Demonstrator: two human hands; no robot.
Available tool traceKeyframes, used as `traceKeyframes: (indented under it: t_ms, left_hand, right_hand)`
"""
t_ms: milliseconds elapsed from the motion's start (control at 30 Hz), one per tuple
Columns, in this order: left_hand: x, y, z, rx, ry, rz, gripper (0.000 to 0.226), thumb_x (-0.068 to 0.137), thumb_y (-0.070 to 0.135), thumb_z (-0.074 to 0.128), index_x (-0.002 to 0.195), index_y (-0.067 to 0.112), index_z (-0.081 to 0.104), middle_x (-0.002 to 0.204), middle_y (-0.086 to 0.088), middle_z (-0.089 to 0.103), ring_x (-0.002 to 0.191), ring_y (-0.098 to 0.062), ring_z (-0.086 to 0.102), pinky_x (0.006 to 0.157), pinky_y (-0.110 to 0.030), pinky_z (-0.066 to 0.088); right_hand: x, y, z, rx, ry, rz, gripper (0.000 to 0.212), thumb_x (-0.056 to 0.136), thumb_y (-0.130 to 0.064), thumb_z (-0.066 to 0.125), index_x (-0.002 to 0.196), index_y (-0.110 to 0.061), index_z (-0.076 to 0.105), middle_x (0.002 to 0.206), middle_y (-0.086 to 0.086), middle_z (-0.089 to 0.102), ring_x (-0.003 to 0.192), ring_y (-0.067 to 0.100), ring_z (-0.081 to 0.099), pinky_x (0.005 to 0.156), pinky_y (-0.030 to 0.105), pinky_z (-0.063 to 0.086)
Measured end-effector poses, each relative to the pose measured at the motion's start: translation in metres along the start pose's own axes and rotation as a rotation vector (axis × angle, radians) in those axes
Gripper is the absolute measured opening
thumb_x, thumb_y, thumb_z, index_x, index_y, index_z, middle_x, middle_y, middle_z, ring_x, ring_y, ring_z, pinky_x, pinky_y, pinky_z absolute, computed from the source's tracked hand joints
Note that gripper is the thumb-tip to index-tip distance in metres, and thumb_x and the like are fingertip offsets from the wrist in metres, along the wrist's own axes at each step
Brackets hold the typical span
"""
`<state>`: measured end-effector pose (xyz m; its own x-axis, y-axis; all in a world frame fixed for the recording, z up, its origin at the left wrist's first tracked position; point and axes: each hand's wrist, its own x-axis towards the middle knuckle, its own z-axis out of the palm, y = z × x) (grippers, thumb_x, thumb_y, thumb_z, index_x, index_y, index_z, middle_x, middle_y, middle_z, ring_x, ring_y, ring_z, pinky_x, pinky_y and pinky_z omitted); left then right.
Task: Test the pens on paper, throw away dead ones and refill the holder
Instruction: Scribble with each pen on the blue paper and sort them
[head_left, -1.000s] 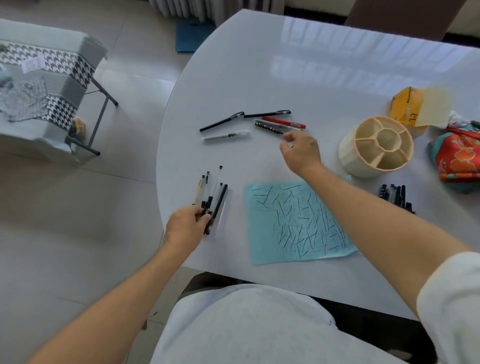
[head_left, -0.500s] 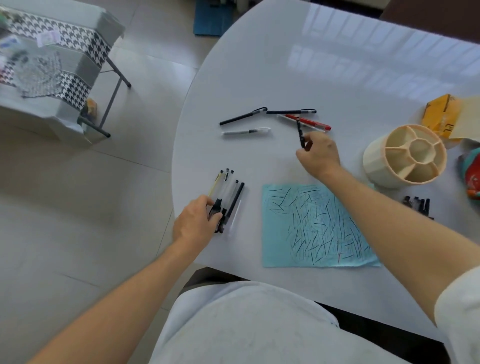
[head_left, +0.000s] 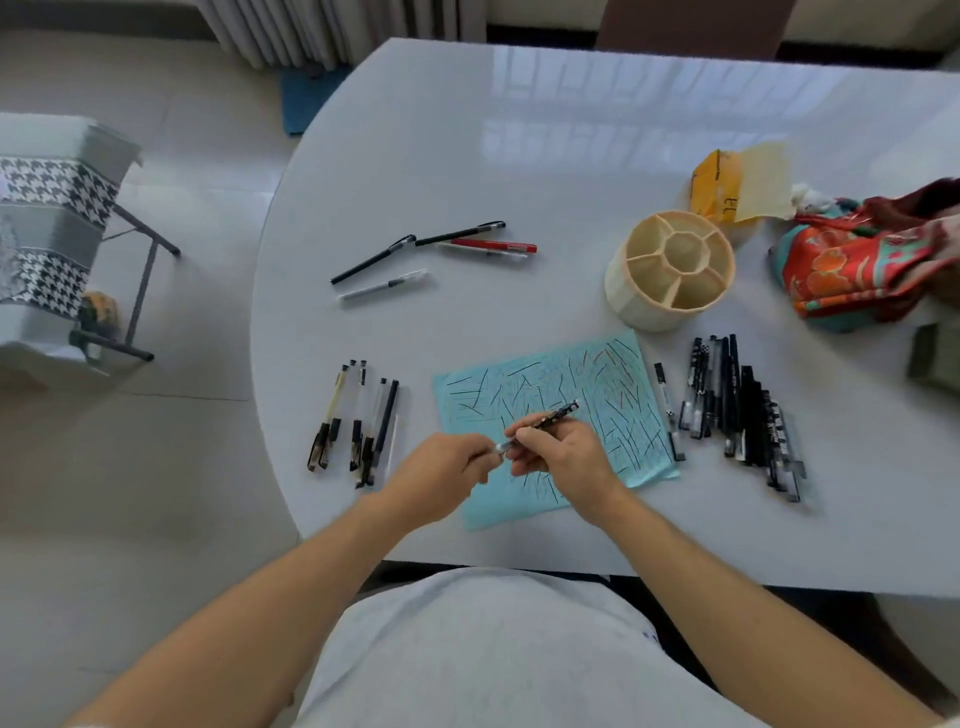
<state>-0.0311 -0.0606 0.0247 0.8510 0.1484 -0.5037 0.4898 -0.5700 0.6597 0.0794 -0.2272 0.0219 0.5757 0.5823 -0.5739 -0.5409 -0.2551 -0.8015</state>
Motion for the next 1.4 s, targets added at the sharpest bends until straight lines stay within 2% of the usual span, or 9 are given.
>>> traceKeyframes:
  t_ms: [233, 333, 433, 533, 667, 900, 1033, 1133, 1400]
  left_hand:
    - [-0.017, -0.019, 0.011, 0.220, 0.133, -0.018, 0.027, 0.100, 0.031, 0.052, 0.082, 0.013, 0.064, 0.076, 0.000, 0.066, 0.073, -0.023, 0.060, 0.068, -0.041, 0.050]
    - [-0.028, -0.033, 0.015, 0.265, 0.190, 0.033, 0.022, 0.099, 0.035, 0.055, 0.094, 0.021, 0.071, 0.100, 0.009, 0.069, 0.092, -0.014, 0.063, 0.074, -0.034, 0.052]
    - [-0.024, -0.032, 0.026, 0.279, 0.197, 0.111, 0.021, 0.098, 0.036, 0.057, 0.098, 0.021, 0.073, 0.127, 0.010, 0.064, 0.117, -0.012, 0.056, 0.089, -0.033, 0.051]
    - [-0.019, -0.031, 0.035, 0.345, 0.172, 0.155, 0.024, 0.098, 0.036, 0.055, 0.095, 0.019, 0.071, 0.125, 0.006, 0.063, 0.115, -0.017, 0.058, 0.086, -0.029, 0.046]
    - [-0.019, -0.035, 0.038, 0.337, 0.168, 0.132, 0.030, 0.099, 0.038, 0.050, 0.094, 0.017, 0.071, 0.125, 0.008, 0.061, 0.114, -0.014, 0.057, 0.086, -0.033, 0.052]
    - [-0.020, -0.037, 0.038, 0.279, 0.130, 0.106, 0.030, 0.100, 0.038, 0.050, 0.096, 0.017, 0.071, 0.135, 0.009, 0.059, 0.124, -0.010, 0.054, 0.093, -0.035, 0.052]
    - [-0.020, -0.034, 0.034, 0.166, 0.190, 0.104, 0.026, 0.101, 0.036, 0.052, 0.094, 0.017, 0.069, 0.113, 0.007, 0.068, 0.105, -0.012, 0.061, 0.089, -0.037, 0.051]
    - [-0.021, -0.029, 0.031, 0.124, 0.231, 0.073, 0.023, 0.100, 0.037, 0.052, 0.097, 0.021, 0.067, 0.098, 0.010, 0.066, 0.089, -0.010, 0.059, 0.080, -0.035, 0.050]
    - [-0.012, -0.006, 0.034, 0.176, 0.186, 0.082, 0.018, 0.098, 0.038, 0.053, 0.091, 0.025, 0.064, 0.075, 0.013, 0.054, 0.069, -0.009, 0.050, 0.060, -0.027, 0.038]
  right_hand:
    - [0.003, 0.006, -0.036, 0.065, 0.436, -0.062, 0.021, 0.099, -0.014, 0.064, 0.085, -0.001, 0.074, 0.070, 0.010, 0.073, 0.056, 0.020, 0.064, 0.054, 0.030, 0.058]
    - [0.007, 0.009, -0.039, -0.112, 0.317, -0.105, 0.015, 0.098, -0.015, 0.066, 0.090, -0.010, 0.077, 0.080, 0.007, 0.078, 0.071, 0.022, 0.074, 0.064, 0.029, 0.062]
    - [0.012, 0.017, -0.013, -0.218, 0.186, -0.146, 0.011, 0.092, -0.014, 0.068, 0.091, -0.015, 0.079, 0.085, 0.006, 0.079, 0.084, 0.028, 0.076, 0.077, 0.040, 0.064]
    - [0.022, 0.025, 0.009, -0.390, 0.181, -0.183, 0.008, 0.088, -0.020, 0.068, 0.088, -0.021, 0.076, 0.079, 0.004, 0.077, 0.076, 0.026, 0.073, 0.074, 0.044, 0.062]
    - [0.028, 0.030, 0.014, -0.718, 0.117, -0.256, 0.004, 0.090, -0.027, 0.068, 0.089, -0.025, 0.071, 0.068, -0.011, 0.069, 0.061, 0.006, 0.062, 0.065, 0.027, 0.052]
    - [0.035, 0.019, 0.000, -0.702, 0.229, -0.315, 0.005, 0.095, -0.021, 0.066, 0.092, -0.018, 0.070, 0.066, -0.005, 0.067, 0.060, 0.010, 0.063, 0.061, 0.028, 0.053]
    - [0.025, 0.011, -0.004, -0.354, 0.190, -0.204, 0.003, 0.091, -0.013, 0.068, 0.090, -0.016, 0.068, 0.078, 0.006, 0.076, 0.072, 0.021, 0.074, 0.063, 0.034, 0.062]
    - [0.010, 0.010, -0.008, -0.159, 0.088, -0.119, 0.001, 0.091, -0.006, 0.067, 0.091, -0.008, 0.067, 0.080, 0.014, 0.077, 0.066, 0.023, 0.071, 0.063, 0.035, 0.060]
    - [-0.014, 0.021, -0.016, -0.083, 0.027, -0.054, 0.009, 0.097, -0.003, 0.063, 0.091, 0.000, 0.068, 0.082, 0.024, 0.073, 0.062, 0.028, 0.067, 0.069, 0.043, 0.062]
